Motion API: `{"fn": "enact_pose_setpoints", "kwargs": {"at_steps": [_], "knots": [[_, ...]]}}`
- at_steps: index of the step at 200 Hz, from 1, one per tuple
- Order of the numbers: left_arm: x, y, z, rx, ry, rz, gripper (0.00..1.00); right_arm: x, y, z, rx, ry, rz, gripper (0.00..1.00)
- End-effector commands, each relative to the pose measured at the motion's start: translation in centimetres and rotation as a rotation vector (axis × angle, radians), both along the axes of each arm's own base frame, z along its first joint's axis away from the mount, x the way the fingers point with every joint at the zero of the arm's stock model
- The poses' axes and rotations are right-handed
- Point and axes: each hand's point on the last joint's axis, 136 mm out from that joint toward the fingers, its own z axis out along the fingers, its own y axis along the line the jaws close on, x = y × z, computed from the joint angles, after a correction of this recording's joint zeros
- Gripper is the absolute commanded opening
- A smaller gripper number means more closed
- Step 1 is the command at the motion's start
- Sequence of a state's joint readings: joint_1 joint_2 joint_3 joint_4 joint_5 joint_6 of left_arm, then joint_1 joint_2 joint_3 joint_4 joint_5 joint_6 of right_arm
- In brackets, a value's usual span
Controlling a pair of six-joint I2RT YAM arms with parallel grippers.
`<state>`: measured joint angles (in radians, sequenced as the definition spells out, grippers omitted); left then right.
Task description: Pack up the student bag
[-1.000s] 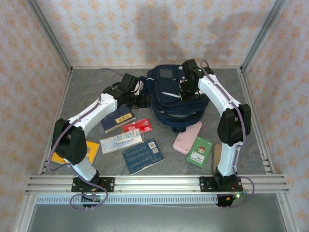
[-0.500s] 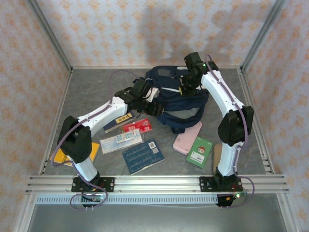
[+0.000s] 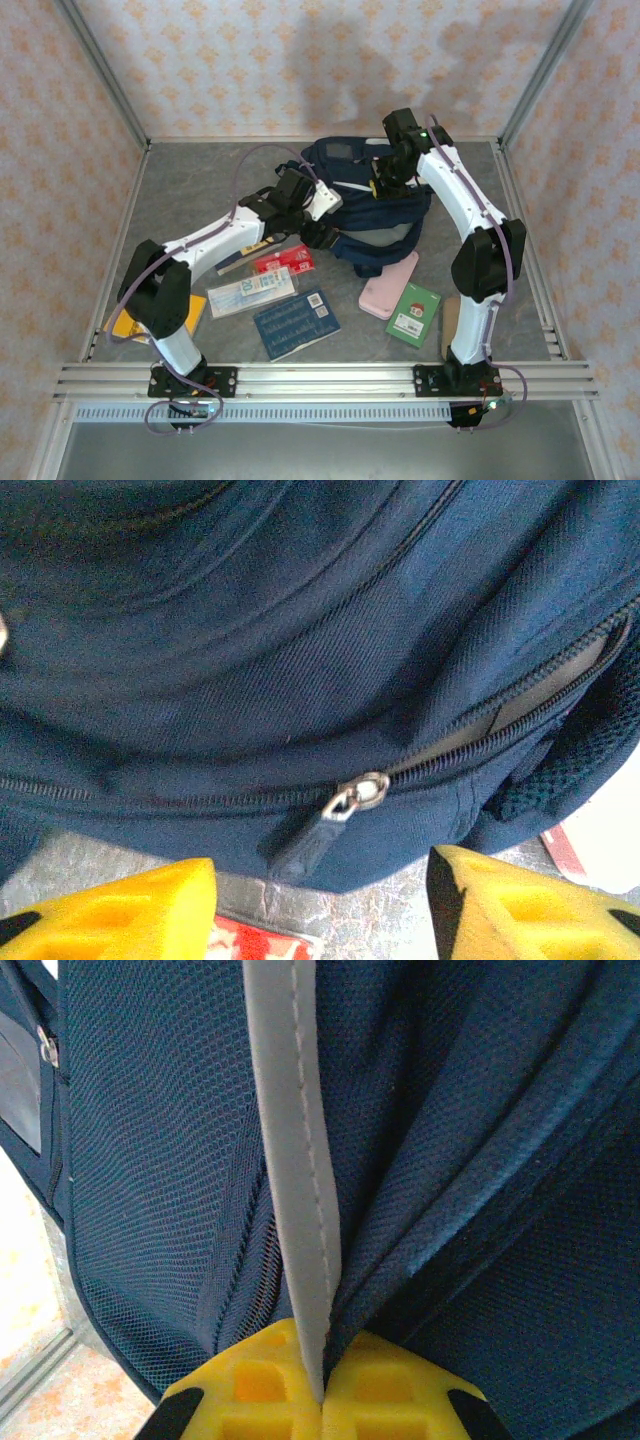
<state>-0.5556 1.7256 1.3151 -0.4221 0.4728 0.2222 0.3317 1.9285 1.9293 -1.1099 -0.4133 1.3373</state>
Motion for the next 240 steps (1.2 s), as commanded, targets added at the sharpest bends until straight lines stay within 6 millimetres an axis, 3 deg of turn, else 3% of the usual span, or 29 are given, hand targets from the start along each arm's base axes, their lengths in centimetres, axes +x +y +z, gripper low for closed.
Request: {"fn": "enact_pose_setpoints", "kwargs": {"at_steps": [1, 37, 82, 121, 151, 208, 240], "knots": [[0.8, -0.8, -0.5, 0.010, -0.020, -0.085, 0.55, -0.2, 0.8, 3.7, 0.078, -0.098, 0.039, 0.00], [1.3, -0.6, -1.9, 0.047, -0.004, -0.080, 0.47, -0.1, 0.9, 3.7, 0.086, -0.100, 0.037, 0.00], [1.9, 0.4, -2.8, 0.073, 0.006, -0.036, 0.25, 0.0, 0.6, 3.8, 0.084, -0.102, 0.036, 0.00], [2.1, 1.1, -3.3, 0.087, 0.014, -0.013, 0.00, 0.2, 0.5, 3.7, 0.086, -0.103, 0.034, 0.00], [2.9, 2.3, -3.3, 0.102, 0.004, 0.036, 0.00, 0.2, 0.6, 3.6, 0.089, -0.104, 0.038, 0.00], [5.5, 6.3, -3.2, 0.097, -0.006, 0.198, 0.00, 0.1, 0.5, 3.5, 0.088, -0.107, 0.053, 0.00], [8.4, 9.5, -3.6, 0.138, -0.020, 0.385, 0.00, 0.2, 0.8, 3.5, 0.095, -0.115, 0.073, 0.00]]}}
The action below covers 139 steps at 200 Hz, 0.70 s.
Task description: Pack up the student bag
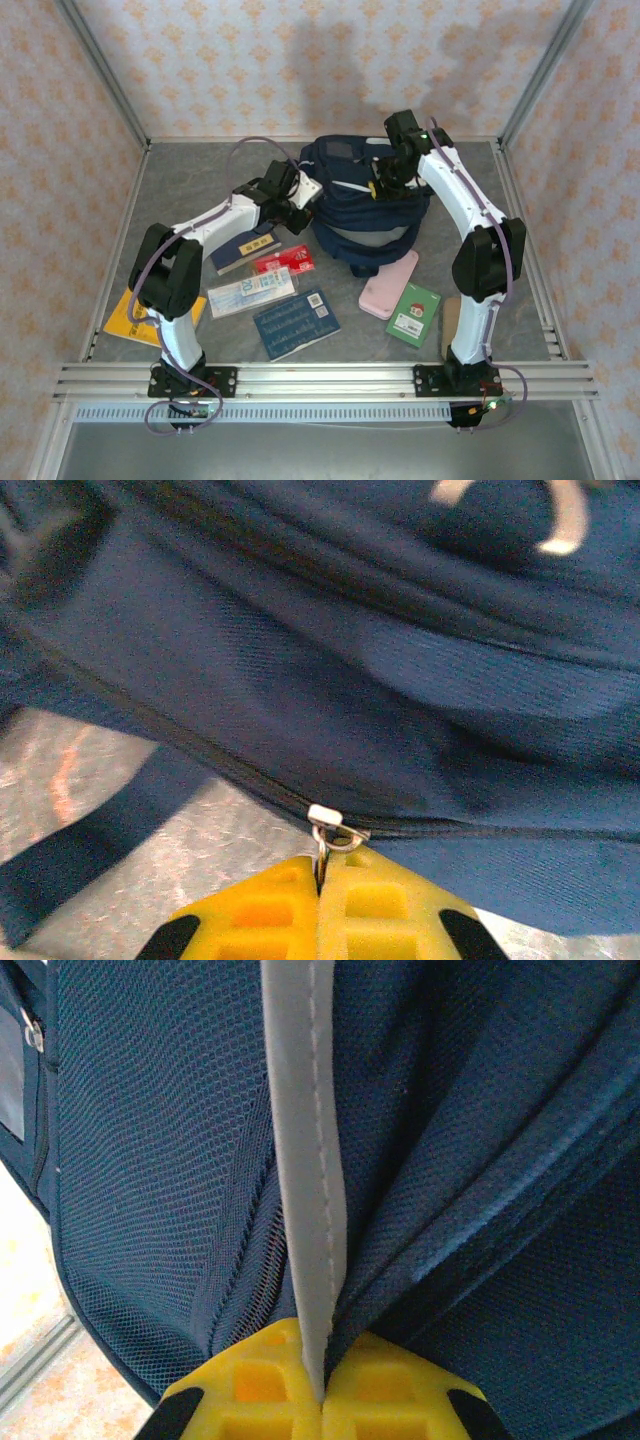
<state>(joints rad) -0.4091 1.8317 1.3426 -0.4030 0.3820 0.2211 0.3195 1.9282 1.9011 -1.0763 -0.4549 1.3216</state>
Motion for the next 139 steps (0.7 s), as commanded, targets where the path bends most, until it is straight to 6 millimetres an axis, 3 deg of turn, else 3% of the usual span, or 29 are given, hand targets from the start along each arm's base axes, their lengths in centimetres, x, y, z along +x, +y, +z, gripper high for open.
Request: {"fn": "enact_pose_setpoints", "kwargs": {"at_steps": [1, 19, 25, 56, 66, 79, 90, 99, 139], "knots": [[2.9, 3.3, 0.1, 0.054, -0.042, 0.189, 0.00, 0.0, 0.6, 4.0, 0.062, -0.118, 0.054, 0.00], [5.0, 4.8, 0.3, 0.095, -0.051, 0.293, 0.00, 0.0, 0.6, 4.0, 0.063, -0.121, 0.057, 0.00], [5.7, 5.1, -0.7, 0.117, -0.032, 0.324, 0.00, -0.1, 0.6, 4.0, 0.064, -0.121, 0.059, 0.00], [9.0, 5.3, -0.8, 0.126, -0.004, 0.417, 0.02, 0.0, 1.4, 3.8, 0.091, -0.137, 0.048, 0.00], [9.9, 5.1, -0.2, 0.110, -0.006, 0.438, 0.09, 0.0, 1.6, 3.9, 0.098, -0.149, 0.038, 0.00], [10.9, 4.9, 1.2, 0.065, -0.027, 0.478, 0.25, 0.0, 2.0, 3.9, 0.103, -0.159, 0.020, 0.00], [11.4, 4.6, 2.7, 0.001, -0.036, 0.507, 0.40, 0.2, 2.2, 4.2, 0.101, -0.184, -0.014, 0.00], [11.4, 4.6, 3.8, -0.047, -0.037, 0.535, 0.46, 0.3, 2.2, 4.6, 0.098, -0.218, -0.051, 0.00], [9.1, 5.1, 8.3, -0.209, -0.029, 0.627, 0.53, 3.0, 3.5, 5.8, 0.138, -0.357, -0.168, 0.01]]}}
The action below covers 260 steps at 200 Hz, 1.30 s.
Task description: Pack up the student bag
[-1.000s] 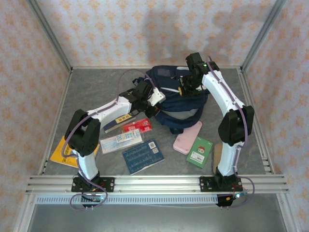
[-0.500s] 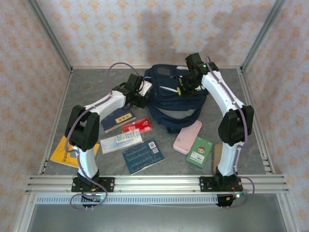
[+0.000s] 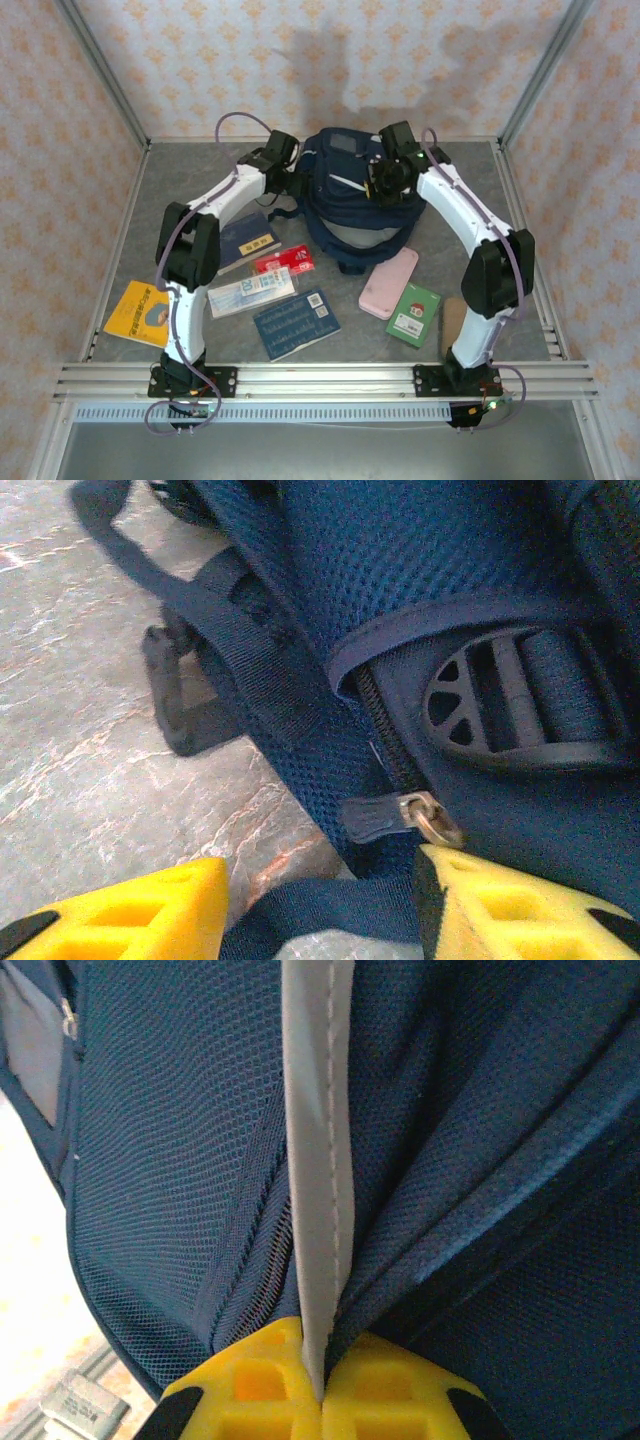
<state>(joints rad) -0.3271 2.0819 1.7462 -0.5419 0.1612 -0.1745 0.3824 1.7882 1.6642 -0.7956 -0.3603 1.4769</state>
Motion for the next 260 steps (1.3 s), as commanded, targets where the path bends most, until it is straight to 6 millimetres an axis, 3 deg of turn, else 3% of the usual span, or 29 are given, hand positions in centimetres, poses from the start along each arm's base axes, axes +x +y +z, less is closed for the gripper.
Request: {"fn": "enact_pose_setpoints", "kwargs": {"at_steps": [1, 6, 11, 27, 51, 79, 114, 134, 159, 191, 210, 231, 260], "knots": [[-0.8, 0.4, 7.2, -0.152, -0.106, 0.104, 0.53, 2.8, 2.2, 5.4, 0.093, -0.216, -0.048, 0.01], [-1.2, 0.5, 6.8, -0.153, -0.086, 0.114, 0.53, 3.3, 2.7, 5.3, 0.098, -0.219, -0.040, 0.02], [-2.0, 0.8, 8.4, -0.167, -0.099, 0.124, 0.53, 3.6, 3.2, 5.2, 0.105, -0.221, -0.027, 0.02], [-3.9, 1.8, 9.1, -0.156, -0.069, 0.159, 0.53, 4.6, 5.1, 4.6, 0.108, -0.221, 0.053, 0.07], [-7.1, 3.1, 9.9, -0.137, -0.022, 0.186, 0.54, 3.9, 5.1, 3.8, -0.036, -0.184, 0.213, 0.26], [-11.2, 2.5, 10.1, -0.182, 0.034, 0.126, 0.57, 1.8, 2.6, 3.5, -0.214, -0.208, 0.351, 0.44], [-17.1, -0.4, 8.6, -0.184, 0.121, -0.027, 0.61, -2.0, -1.2, 3.6, -0.472, -0.234, 0.591, 0.66], [-20.3, -2.3, 7.1, -0.130, 0.180, -0.103, 0.62, -5.0, -3.8, 3.1, -0.577, -0.216, 0.699, 0.70], [-23.1, -4.5, 5.2, -0.126, 0.233, -0.166, 0.62, -10.2, -7.3, 1.0, -0.604, -0.130, 0.745, 0.70], [-24.9, -7.0, 3.1, -0.141, 0.284, -0.211, 0.61, -17.3, -12.8, -3.3, -0.601, 0.054, 0.700, 0.80], [-25.2, -7.6, 2.3, -0.124, 0.307, -0.225, 0.61, -19.8, -12.6, -6.0, -0.534, 0.104, 0.750, 0.90], [-25.4, -7.8, 1.4, -0.112, 0.339, -0.224, 0.61, -20.1, -12.0, -7.5, -0.509, 0.135, 0.761, 0.93], [-25.4, -8.1, 1.1, -0.129, 0.351, -0.219, 0.61, -19.0, -11.6, -8.5, -0.477, 0.114, 0.629, 0.98]]}}
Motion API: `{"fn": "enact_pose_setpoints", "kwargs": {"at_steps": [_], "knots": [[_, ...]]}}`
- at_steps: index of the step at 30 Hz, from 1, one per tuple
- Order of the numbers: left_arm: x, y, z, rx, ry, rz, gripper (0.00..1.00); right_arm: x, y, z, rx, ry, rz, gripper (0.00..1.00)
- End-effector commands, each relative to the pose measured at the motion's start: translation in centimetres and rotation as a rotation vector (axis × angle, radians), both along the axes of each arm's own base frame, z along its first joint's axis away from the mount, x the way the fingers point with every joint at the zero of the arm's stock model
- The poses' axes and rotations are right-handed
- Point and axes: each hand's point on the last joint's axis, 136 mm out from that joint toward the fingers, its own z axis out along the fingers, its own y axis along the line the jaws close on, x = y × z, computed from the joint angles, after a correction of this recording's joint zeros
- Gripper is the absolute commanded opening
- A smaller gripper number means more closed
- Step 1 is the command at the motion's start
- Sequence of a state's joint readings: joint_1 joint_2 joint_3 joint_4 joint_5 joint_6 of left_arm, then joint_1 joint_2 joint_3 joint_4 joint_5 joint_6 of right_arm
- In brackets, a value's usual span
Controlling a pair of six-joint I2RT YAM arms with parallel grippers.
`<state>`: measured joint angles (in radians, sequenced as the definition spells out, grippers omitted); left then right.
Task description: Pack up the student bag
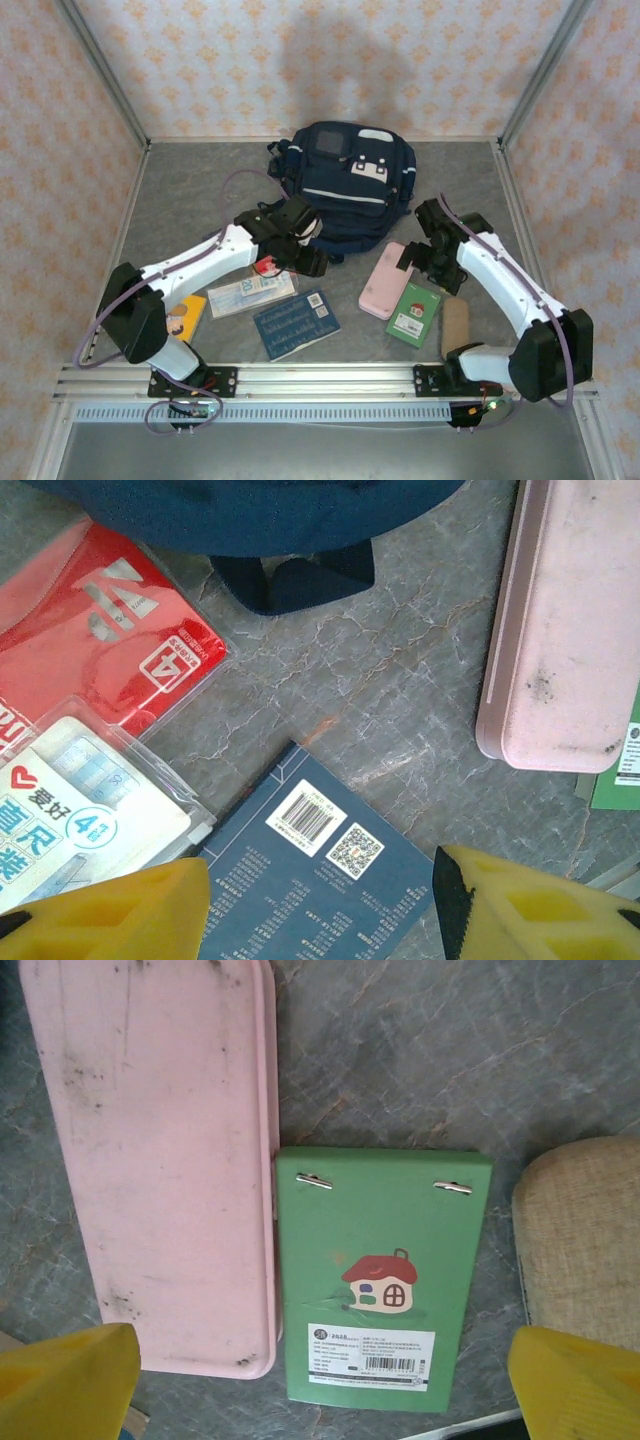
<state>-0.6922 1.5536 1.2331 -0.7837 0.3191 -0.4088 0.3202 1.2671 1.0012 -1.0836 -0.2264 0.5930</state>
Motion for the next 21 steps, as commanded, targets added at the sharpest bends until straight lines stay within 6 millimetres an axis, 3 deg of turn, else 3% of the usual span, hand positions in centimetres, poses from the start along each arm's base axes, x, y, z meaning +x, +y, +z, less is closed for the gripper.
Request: {"fn": "enact_pose_setpoints", "kwargs": {"at_steps": [1, 6, 9, 16, 21], "knots": [[-0.1, -0.6, -0.2, -0.025, 0.022, 0.013, 0.61, 1.1, 0.5, -0.5, 0.033, -0.047, -0.093, 0.98], [1.1, -3.7, -0.4, -0.097, 0.031, 0.000, 0.62, 3.7, 2.6, -2.4, 0.173, -0.132, -0.127, 0.96], [1.8, -4.7, -0.8, -0.088, 0.047, 0.016, 0.62, 4.6, 2.4, -3.9, 0.098, -0.062, -0.058, 0.98], [1.3, -3.6, -1.8, -0.048, 0.049, 0.030, 0.62, 6.1, 2.8, -4.7, 0.041, -0.029, -0.131, 0.99], [0.2, -2.4, -2.3, -0.036, 0.052, 0.038, 0.62, 6.4, 2.7, -6.4, -0.006, 0.028, -0.203, 0.99]]}}
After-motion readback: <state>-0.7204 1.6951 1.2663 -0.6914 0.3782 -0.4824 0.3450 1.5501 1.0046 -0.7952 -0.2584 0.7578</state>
